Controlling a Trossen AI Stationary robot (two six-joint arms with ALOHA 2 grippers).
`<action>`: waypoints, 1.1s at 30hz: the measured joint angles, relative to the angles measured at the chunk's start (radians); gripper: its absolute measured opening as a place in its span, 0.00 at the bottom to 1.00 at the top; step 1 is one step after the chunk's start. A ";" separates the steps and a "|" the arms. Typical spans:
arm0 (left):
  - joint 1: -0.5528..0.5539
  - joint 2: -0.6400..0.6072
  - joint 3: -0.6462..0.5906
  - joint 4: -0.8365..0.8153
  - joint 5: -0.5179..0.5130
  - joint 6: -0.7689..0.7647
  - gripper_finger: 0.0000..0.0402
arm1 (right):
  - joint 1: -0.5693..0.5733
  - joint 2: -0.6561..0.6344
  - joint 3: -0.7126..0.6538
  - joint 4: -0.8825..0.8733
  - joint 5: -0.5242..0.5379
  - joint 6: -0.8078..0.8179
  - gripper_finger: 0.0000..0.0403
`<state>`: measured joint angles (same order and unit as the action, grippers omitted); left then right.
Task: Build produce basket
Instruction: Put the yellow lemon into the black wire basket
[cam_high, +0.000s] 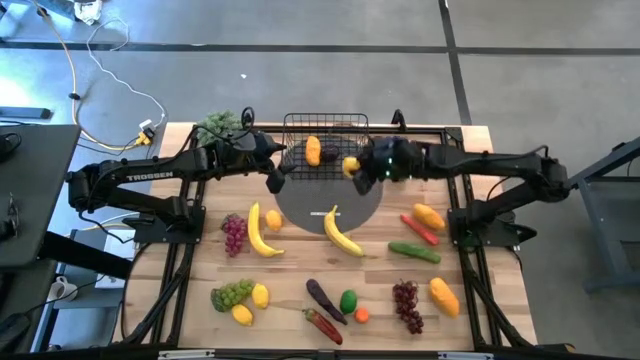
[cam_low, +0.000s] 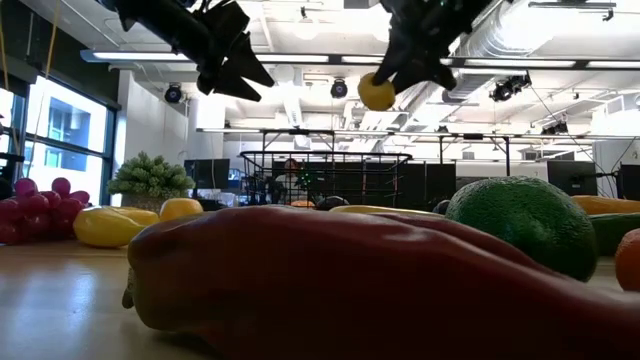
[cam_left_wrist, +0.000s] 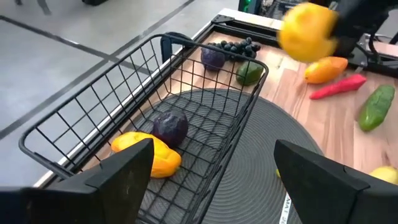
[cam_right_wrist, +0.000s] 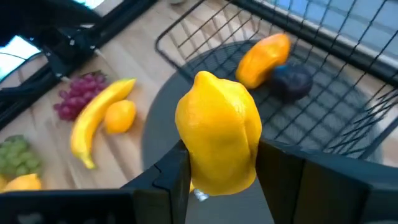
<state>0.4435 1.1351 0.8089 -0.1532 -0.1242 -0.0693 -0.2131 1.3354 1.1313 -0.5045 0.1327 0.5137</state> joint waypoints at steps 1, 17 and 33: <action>0.000 0.000 0.000 0.000 0.000 0.001 0.81 | -0.026 0.000 0.000 0.000 -0.022 -0.023 0.33; 0.000 0.000 0.000 -0.016 0.001 -0.048 0.81 | -0.329 0.037 0.000 0.022 -0.186 -0.288 0.33; 0.048 0.004 0.000 -0.127 -0.015 -0.135 0.94 | -0.359 0.160 0.000 0.067 -0.301 -0.314 0.33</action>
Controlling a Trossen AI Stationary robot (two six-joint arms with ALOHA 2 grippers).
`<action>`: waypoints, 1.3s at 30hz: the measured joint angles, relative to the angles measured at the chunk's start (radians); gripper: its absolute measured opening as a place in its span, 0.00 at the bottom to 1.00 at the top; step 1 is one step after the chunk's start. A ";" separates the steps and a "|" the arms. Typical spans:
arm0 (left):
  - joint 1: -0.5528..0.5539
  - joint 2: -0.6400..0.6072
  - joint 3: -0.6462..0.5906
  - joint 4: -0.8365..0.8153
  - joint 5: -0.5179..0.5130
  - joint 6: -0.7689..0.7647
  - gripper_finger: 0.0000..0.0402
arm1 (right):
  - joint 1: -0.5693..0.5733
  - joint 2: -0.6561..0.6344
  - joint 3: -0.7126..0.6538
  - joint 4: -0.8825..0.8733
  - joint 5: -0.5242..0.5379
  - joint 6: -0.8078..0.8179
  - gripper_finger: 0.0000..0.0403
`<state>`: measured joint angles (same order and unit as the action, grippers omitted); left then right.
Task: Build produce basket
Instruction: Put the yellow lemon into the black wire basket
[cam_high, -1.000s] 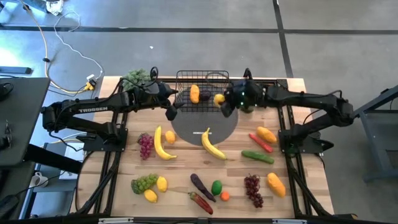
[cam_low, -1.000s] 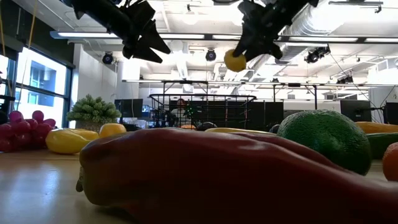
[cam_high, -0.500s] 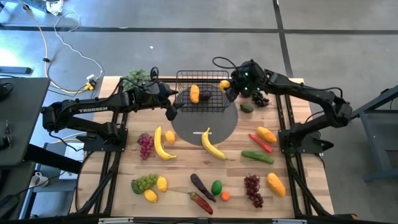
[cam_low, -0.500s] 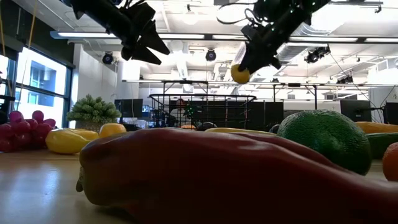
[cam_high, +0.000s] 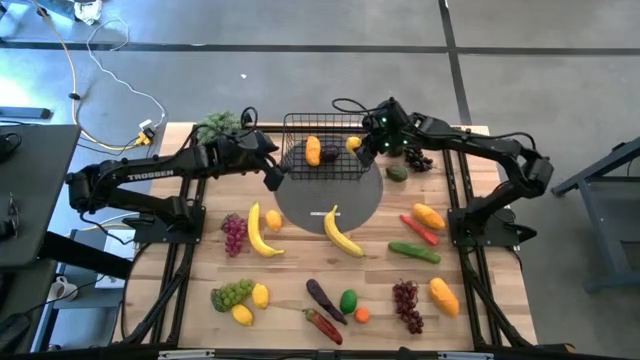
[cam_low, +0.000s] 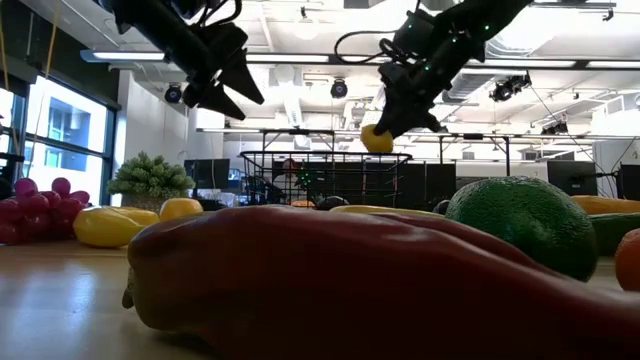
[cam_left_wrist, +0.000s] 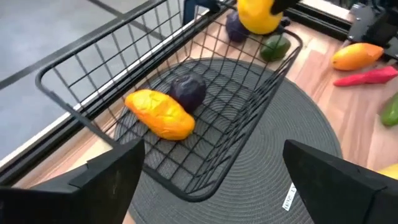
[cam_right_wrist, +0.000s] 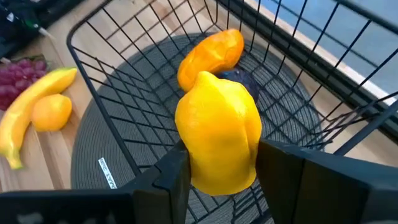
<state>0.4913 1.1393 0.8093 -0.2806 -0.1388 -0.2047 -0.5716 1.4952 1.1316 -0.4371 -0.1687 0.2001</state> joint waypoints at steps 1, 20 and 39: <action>0.003 0.000 0.000 -0.011 0.000 -0.007 0.95 | 0.000 0.006 0.000 0.001 -0.002 0.000 0.33; -0.030 0.000 0.000 -0.075 0.050 -0.186 0.99 | -0.006 0.044 0.000 -0.014 0.002 -0.001 0.53; -0.255 0.000 0.000 -0.122 0.295 -0.143 0.99 | -0.003 0.027 0.058 -0.072 -0.007 0.001 0.54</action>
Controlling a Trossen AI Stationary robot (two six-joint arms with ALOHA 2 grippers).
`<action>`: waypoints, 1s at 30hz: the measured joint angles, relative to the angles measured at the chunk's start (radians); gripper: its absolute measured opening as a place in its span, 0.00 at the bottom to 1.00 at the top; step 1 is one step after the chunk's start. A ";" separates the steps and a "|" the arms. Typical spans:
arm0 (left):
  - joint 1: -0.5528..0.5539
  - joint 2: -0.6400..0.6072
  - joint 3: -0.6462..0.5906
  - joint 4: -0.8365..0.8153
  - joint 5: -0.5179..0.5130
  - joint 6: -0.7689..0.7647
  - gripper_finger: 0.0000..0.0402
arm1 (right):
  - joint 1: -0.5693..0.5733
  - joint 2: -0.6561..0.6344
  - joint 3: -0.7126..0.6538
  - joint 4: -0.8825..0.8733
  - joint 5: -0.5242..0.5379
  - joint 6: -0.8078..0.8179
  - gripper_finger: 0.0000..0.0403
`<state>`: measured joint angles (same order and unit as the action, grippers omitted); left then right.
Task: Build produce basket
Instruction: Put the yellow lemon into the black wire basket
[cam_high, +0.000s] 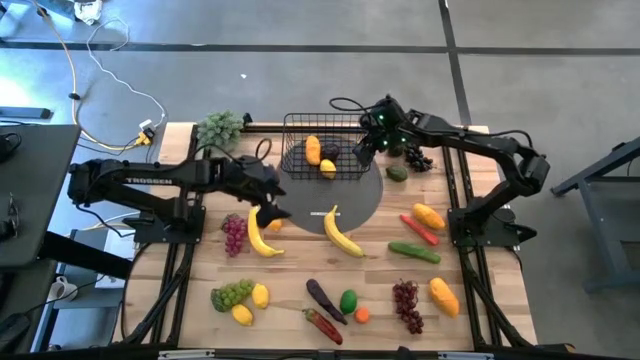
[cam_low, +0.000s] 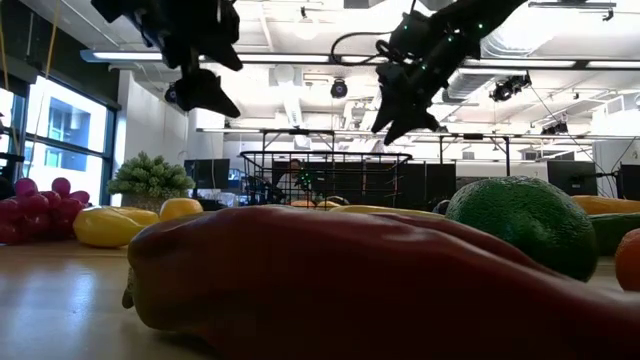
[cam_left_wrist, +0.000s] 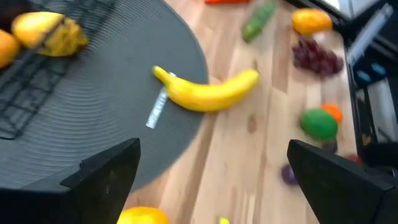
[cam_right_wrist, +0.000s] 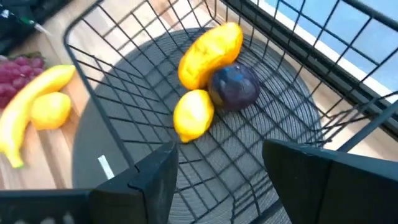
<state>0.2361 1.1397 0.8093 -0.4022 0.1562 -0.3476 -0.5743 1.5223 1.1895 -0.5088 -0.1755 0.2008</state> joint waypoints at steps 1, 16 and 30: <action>-0.015 0.000 0.000 -0.004 0.000 0.011 0.99 | 0.003 0.000 0.010 -0.018 -0.001 0.000 0.54; -0.255 0.000 0.000 -0.083 0.046 0.208 0.99 | 0.125 0.000 0.122 -0.198 -0.001 0.094 0.54; -0.456 0.022 0.000 -0.081 0.039 0.456 0.99 | 0.260 0.000 0.124 -0.212 0.000 0.264 0.54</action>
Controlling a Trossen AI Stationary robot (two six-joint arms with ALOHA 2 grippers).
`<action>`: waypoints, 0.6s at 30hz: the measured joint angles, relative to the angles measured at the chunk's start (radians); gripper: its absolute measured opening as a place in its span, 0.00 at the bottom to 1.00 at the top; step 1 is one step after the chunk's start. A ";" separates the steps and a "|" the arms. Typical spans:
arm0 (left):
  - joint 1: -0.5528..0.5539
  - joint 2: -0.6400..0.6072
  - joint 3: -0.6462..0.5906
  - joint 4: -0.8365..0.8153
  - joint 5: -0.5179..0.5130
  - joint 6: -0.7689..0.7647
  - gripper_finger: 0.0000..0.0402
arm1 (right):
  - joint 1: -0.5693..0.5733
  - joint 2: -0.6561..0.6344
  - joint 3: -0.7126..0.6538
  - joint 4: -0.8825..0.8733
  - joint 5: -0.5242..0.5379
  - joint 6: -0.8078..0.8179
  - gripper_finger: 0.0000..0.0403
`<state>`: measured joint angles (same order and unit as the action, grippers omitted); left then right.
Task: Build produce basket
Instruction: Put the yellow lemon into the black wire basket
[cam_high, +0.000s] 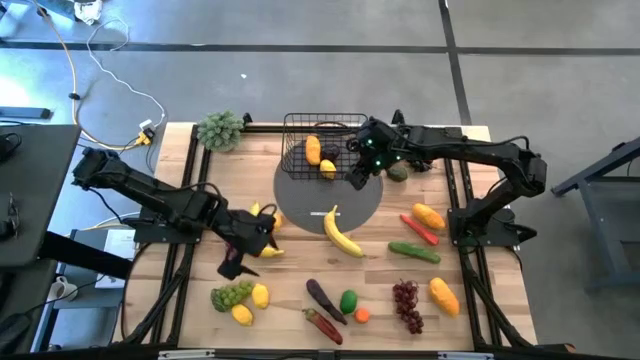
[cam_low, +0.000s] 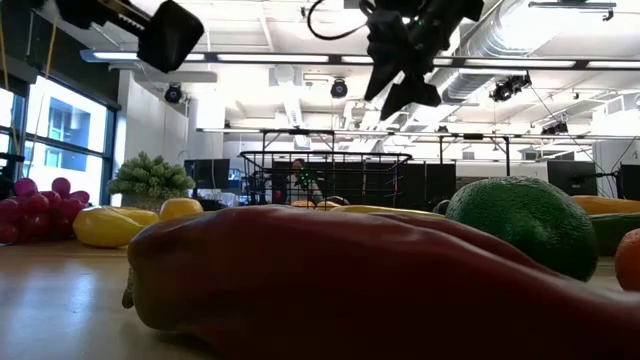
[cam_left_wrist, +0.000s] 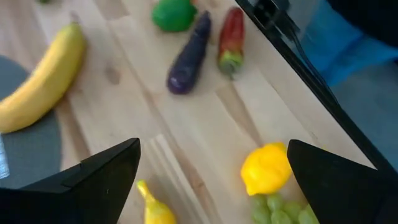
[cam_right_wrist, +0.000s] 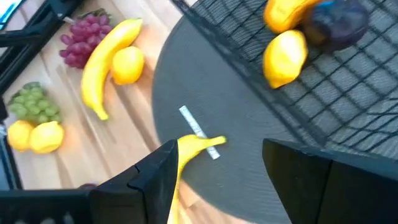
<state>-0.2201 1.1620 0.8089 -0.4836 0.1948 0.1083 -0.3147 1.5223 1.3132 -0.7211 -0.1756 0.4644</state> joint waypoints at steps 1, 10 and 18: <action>-0.011 0.008 0.000 0.005 0.000 0.000 0.99 | 0.009 0.000 0.000 0.000 0.000 0.010 0.54; -0.098 0.130 0.000 0.027 0.000 0.001 0.99 | 0.078 0.000 0.000 0.001 0.044 0.084 0.54; -0.164 0.215 0.000 0.100 0.001 0.022 0.99 | 0.100 0.000 -0.001 0.003 0.070 0.111 0.54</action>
<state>-0.3839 1.3773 0.8089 -0.3839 0.1954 0.1302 -0.2150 1.5223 1.3125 -0.7185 -0.1055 0.5759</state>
